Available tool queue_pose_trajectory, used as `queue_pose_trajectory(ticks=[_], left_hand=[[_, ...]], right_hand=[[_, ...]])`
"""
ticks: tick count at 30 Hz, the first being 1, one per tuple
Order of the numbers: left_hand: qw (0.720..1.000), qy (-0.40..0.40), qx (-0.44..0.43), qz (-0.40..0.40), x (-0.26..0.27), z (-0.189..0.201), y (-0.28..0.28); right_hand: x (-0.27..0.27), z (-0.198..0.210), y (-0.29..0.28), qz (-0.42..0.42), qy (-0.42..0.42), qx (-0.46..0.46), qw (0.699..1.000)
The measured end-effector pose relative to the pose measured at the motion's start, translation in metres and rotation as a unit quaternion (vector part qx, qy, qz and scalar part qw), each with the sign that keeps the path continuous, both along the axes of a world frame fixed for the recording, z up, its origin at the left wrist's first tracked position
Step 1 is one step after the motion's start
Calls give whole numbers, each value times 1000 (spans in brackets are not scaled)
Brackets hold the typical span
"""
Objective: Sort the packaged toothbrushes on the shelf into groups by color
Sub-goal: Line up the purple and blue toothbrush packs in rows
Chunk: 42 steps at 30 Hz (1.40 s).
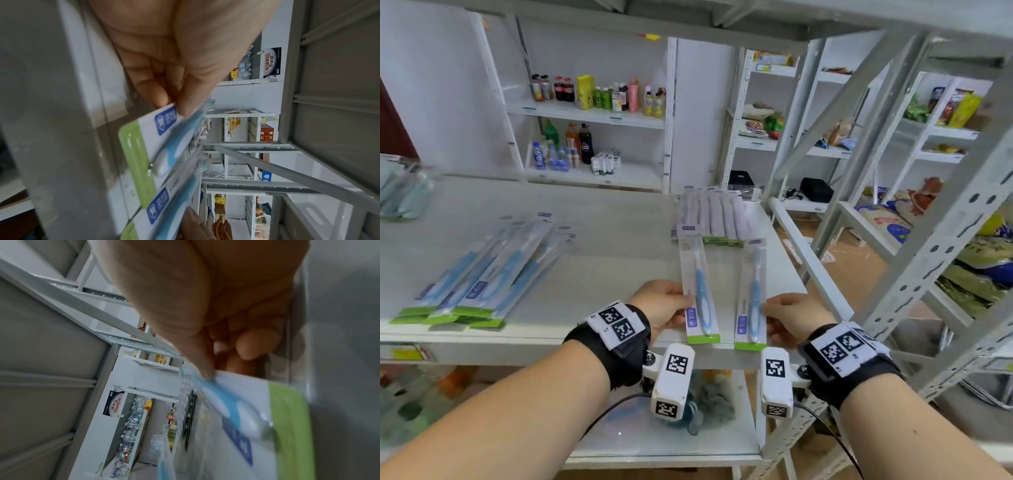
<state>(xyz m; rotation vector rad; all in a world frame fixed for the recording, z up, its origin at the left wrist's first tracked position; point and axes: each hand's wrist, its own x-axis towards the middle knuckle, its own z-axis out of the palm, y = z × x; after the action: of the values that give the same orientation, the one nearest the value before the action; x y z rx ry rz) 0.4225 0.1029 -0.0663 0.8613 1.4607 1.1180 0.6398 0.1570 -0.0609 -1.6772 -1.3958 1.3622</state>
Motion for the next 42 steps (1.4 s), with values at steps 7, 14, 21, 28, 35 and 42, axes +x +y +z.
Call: queue_pose_trajectory(ticks=[7,14,21,28,35,42], left_hand=[[998,62,-13,-29,11,-4,17],[991,130,-4,-41,20,-9,26],[987,152,-8,-40,19,-15,32],[986,156,-21,-52,22,-9,32],[984,173,-20,-46,28,-8,34],[933,356,5,-60,36,-14,33]], right_hand=[[5,4,9,63,-88,14,994],[6,2,14,84,-81,10,993],[6,-4,14,65,-30,33,997],[5,-11,13,51,16,43,998],[5,-12,14,95,-4,55,994],[4,-14,15,134,-81,103,982]])
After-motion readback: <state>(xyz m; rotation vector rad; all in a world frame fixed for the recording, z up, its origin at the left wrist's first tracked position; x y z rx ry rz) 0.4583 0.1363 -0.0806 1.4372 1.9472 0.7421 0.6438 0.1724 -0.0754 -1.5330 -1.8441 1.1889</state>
